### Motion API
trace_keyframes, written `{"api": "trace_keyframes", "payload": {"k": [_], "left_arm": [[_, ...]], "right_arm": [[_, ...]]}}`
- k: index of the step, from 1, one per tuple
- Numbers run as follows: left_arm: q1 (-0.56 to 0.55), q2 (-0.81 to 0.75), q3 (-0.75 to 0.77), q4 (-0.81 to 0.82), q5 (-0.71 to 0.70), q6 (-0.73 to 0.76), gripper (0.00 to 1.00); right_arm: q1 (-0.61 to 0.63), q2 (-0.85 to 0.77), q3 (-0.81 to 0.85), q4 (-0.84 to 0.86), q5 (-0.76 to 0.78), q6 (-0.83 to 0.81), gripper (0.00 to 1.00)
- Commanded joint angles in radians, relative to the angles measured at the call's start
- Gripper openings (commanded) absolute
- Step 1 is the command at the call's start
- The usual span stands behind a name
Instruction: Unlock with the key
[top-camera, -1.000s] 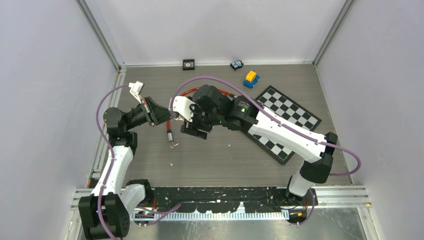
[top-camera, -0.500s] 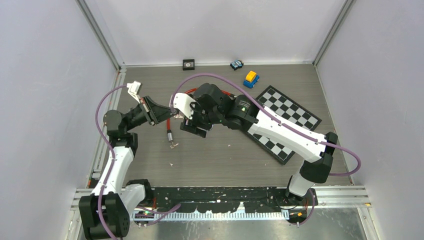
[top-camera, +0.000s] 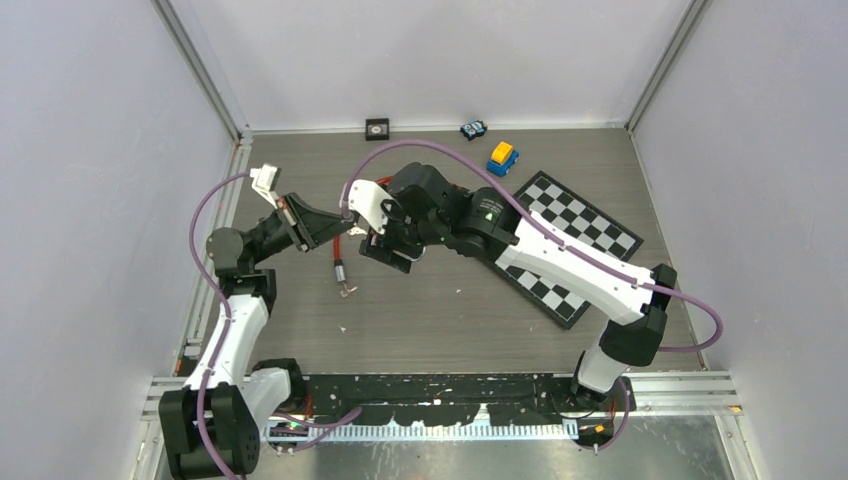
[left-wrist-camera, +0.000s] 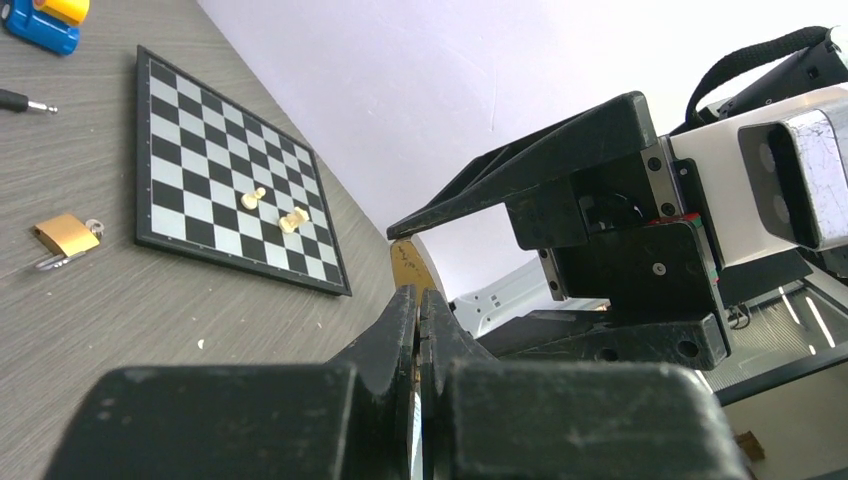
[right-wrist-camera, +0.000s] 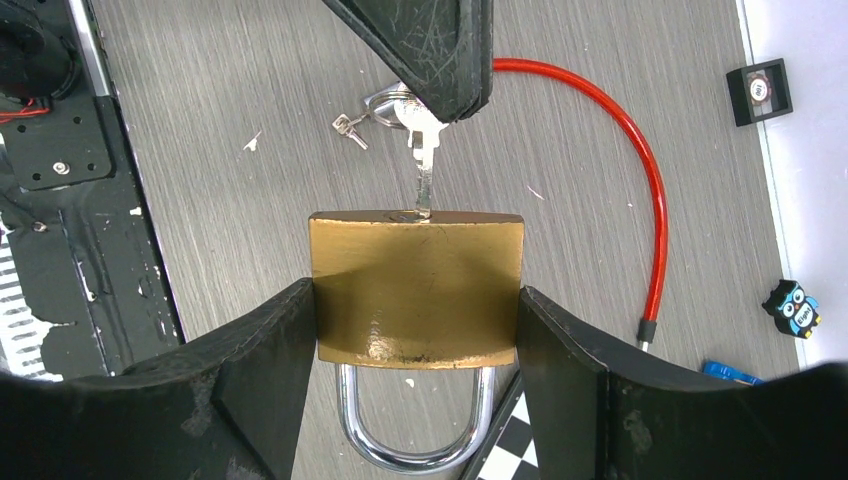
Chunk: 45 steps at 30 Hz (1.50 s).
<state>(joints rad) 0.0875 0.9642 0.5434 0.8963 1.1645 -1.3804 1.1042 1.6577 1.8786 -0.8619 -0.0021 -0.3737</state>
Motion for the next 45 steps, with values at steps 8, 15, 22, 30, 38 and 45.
{"api": "trace_keyframes", "payload": {"k": [8,15,22,30,38,45], "left_arm": [[-0.007,-0.015,-0.009,0.03,-0.025,0.011,0.0],[-0.015,-0.017,-0.011,0.015,-0.02,0.023,0.0],[-0.023,-0.02,-0.01,-0.049,-0.007,0.063,0.0],[-0.025,-0.019,0.001,-0.118,-0.003,0.096,0.0],[-0.026,-0.022,-0.005,-0.123,0.008,0.099,0.0],[-0.029,-0.021,-0.001,-0.132,0.014,0.096,0.01]], "right_arm": [[-0.003,-0.003,0.118,0.134,-0.015,0.029,0.01],[-0.003,0.014,0.137,0.136,-0.006,0.028,0.01],[-0.003,0.029,0.171,0.131,-0.019,0.029,0.01],[-0.001,0.034,0.207,0.097,-0.07,-0.006,0.01],[-0.001,0.043,0.248,0.096,-0.059,-0.018,0.01],[-0.001,0.042,0.241,0.098,-0.042,-0.028,0.01]]}}
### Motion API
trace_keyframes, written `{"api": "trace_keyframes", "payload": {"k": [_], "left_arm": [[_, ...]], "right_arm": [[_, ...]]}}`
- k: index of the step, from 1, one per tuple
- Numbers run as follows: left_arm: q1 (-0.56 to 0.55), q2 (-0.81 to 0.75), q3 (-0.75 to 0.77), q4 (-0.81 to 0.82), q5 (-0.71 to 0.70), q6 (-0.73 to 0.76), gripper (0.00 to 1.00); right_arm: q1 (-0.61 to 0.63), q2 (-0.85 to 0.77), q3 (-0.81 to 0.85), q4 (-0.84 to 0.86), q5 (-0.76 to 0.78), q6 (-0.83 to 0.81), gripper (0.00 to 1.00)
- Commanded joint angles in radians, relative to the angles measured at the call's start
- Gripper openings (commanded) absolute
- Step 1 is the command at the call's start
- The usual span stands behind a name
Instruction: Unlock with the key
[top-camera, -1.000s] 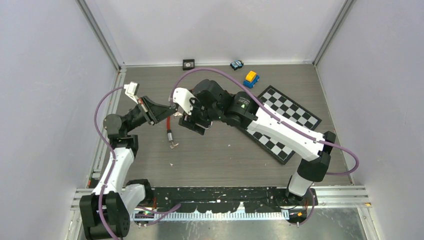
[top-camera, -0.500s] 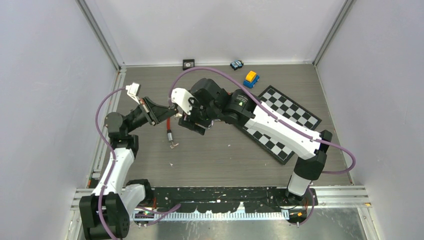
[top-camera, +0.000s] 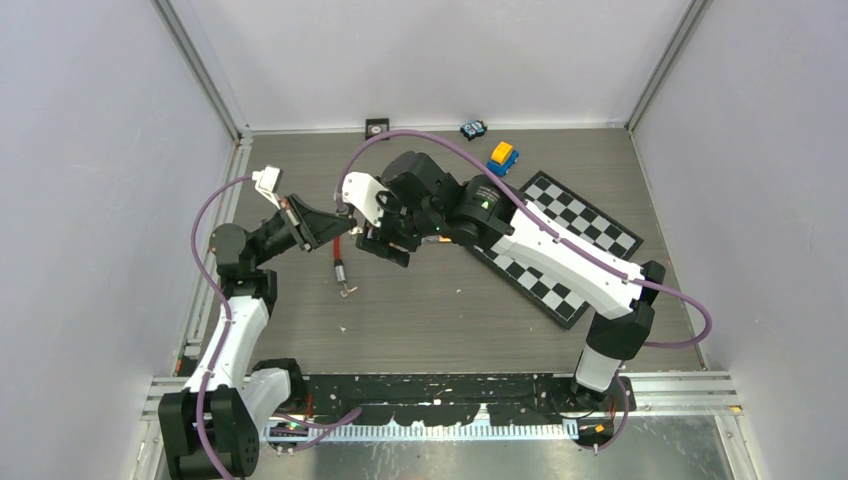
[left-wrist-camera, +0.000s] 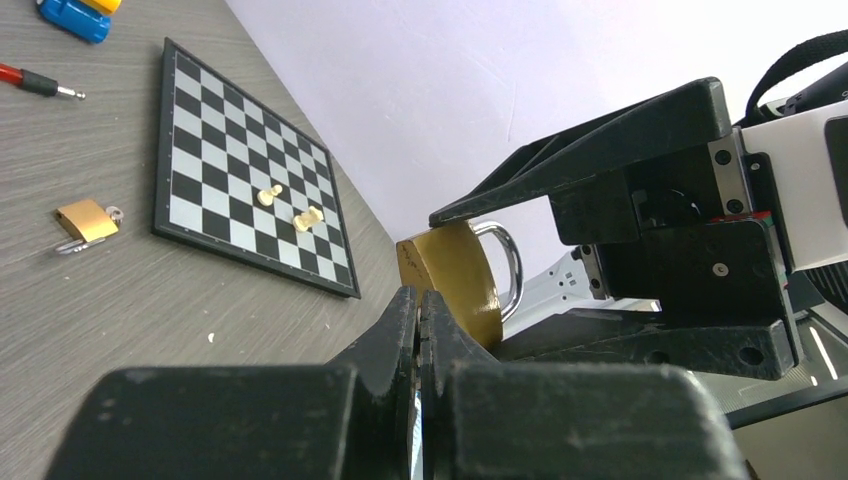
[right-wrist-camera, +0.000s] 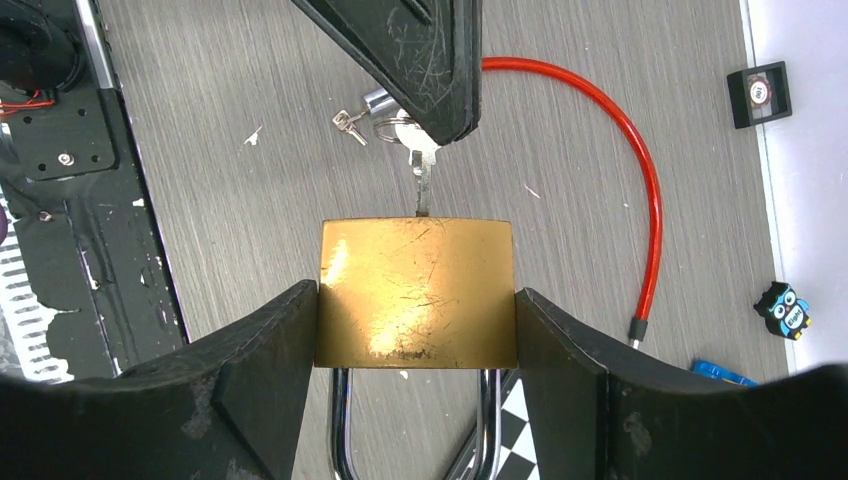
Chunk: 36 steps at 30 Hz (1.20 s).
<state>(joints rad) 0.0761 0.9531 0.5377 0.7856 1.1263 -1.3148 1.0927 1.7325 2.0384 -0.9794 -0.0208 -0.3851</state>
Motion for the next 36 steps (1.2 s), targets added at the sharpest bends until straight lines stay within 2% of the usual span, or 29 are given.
{"api": "trace_keyframes", "payload": {"k": [1,11,17,25,28,36], "left_arm": [[-0.017,-0.009,0.009,-0.027,0.053,0.03,0.0],[-0.008,-0.007,0.017,-0.063,0.054,0.037,0.0],[0.006,-0.007,0.029,-0.061,0.06,0.038,0.0],[0.041,-0.003,0.056,-0.096,0.068,0.07,0.0],[0.051,0.0,0.081,-0.147,0.067,0.114,0.0],[0.089,0.029,0.235,-0.421,0.052,0.34,0.0]], "right_arm": [[0.011,-0.033,0.081,0.215,-0.022,-0.018,0.01],[0.009,-0.059,0.041,0.225,0.009,-0.03,0.01],[0.007,-0.101,-0.042,0.225,0.018,-0.055,0.01],[-0.067,-0.159,-0.119,0.214,0.008,-0.1,0.01],[-0.088,-0.183,-0.141,0.196,0.001,-0.122,0.01],[-0.132,-0.201,-0.133,0.097,-0.048,-0.154,0.01]]}}
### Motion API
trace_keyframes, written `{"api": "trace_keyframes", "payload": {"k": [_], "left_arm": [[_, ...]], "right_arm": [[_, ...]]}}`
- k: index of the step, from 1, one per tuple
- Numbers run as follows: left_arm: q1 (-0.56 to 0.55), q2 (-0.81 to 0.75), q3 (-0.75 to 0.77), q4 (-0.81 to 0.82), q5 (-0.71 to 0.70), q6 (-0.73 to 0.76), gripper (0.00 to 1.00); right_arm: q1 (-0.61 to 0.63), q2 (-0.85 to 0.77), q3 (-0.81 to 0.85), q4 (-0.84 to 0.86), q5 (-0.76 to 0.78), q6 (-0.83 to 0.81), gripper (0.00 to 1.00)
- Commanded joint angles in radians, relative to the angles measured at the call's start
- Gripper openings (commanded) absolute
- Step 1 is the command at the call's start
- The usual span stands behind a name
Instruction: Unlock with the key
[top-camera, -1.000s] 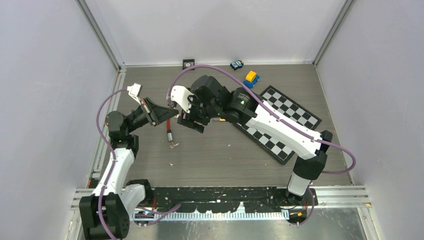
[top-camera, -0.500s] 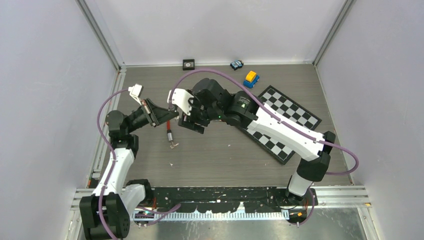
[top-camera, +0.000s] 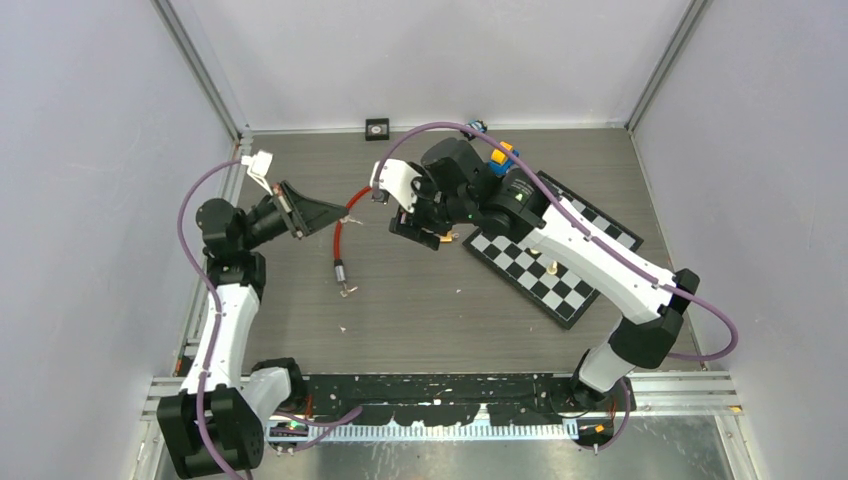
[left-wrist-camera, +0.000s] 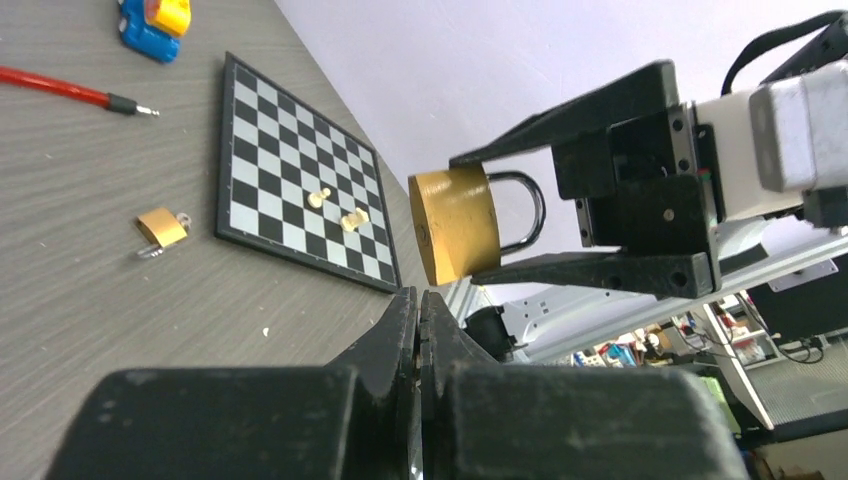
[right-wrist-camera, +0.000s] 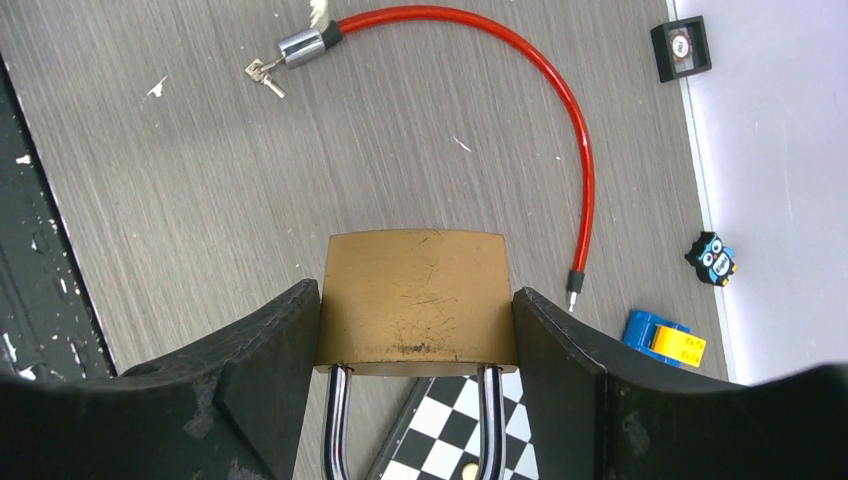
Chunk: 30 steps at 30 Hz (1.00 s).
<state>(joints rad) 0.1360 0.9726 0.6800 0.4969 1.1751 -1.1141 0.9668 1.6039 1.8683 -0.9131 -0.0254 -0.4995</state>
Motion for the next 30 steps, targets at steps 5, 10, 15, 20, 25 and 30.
{"api": "trace_keyframes", "payload": {"k": [5,10,15,20,25,30], "left_arm": [[0.04,0.032,0.179,-0.358,-0.01,0.351,0.0],[0.04,0.049,0.24,-0.61,-0.036,0.579,0.0],[0.042,0.055,0.277,-0.753,-0.022,0.7,0.0],[0.058,0.069,0.325,-0.945,0.022,0.861,0.0],[0.072,0.065,0.348,-1.077,0.048,0.96,0.0],[0.074,0.05,0.352,-1.124,0.05,0.994,0.0]], "right_arm": [[-0.041,-0.052,0.067,-0.034,-0.092,-0.056,0.01],[-0.061,-0.026,0.104,-0.069,-0.113,-0.056,0.01],[-0.063,-0.023,0.105,-0.068,-0.13,-0.027,0.01],[-0.065,-0.012,0.109,-0.069,-0.147,0.018,0.01],[-0.066,-0.024,0.041,-0.03,-0.159,0.051,0.01],[-0.077,-0.045,-0.06,0.028,-0.189,0.068,0.01]]}}
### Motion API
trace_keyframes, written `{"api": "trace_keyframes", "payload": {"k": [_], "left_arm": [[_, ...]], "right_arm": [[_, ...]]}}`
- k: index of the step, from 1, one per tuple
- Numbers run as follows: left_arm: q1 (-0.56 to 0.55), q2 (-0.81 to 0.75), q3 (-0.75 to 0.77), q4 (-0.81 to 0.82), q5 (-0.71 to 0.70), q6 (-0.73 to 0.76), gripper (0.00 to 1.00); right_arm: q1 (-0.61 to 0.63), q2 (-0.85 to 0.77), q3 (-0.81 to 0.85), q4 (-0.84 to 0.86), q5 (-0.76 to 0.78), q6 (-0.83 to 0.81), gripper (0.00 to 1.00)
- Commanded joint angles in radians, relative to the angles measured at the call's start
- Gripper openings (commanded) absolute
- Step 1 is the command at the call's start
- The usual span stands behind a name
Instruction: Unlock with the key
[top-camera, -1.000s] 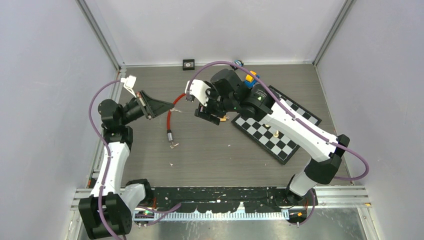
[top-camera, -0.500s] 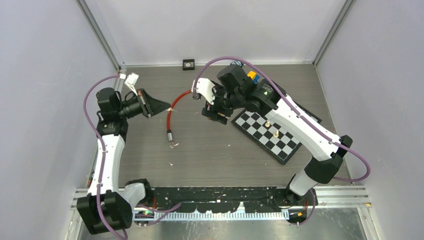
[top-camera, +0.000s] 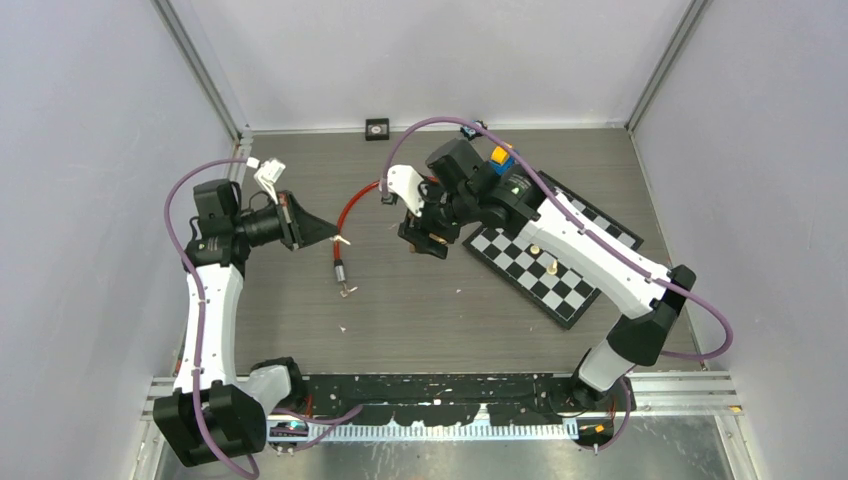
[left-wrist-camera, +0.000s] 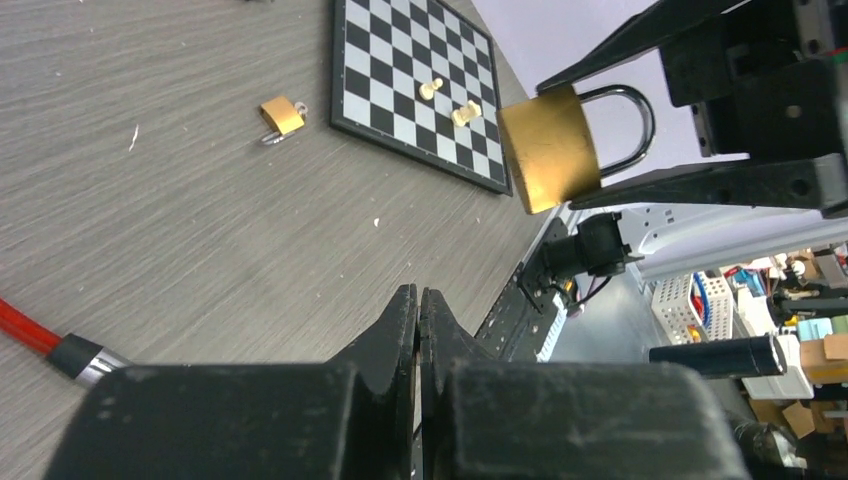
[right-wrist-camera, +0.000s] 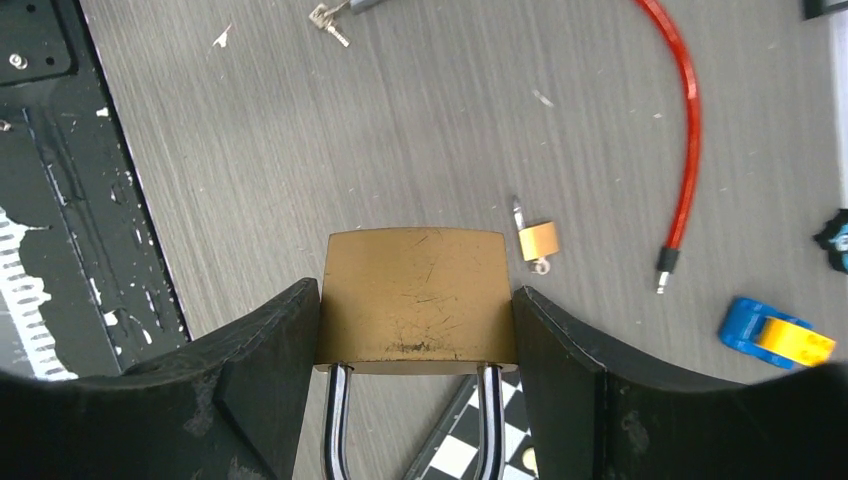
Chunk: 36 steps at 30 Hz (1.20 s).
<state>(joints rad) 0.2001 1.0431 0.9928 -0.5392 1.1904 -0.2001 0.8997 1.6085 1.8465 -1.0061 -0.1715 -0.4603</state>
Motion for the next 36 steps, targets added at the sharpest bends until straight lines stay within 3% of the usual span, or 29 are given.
{"api": "trace_keyframes", "payload": {"k": [1,17,36], "left_arm": [[0.01,-0.021,0.043,-0.108,0.034,0.097,0.0],[0.015,-0.01,0.029,-0.183,0.014,0.172,0.0],[0.016,0.014,0.011,-0.202,0.002,0.247,0.0]], "right_arm": [[-0.015,-0.051,-0.05,0.128,-0.052,0.032,0.01],[-0.068,-0.028,-0.307,0.373,-0.185,0.079,0.01],[-0.07,0.097,-0.601,0.778,-0.182,0.098,0.01]]}}
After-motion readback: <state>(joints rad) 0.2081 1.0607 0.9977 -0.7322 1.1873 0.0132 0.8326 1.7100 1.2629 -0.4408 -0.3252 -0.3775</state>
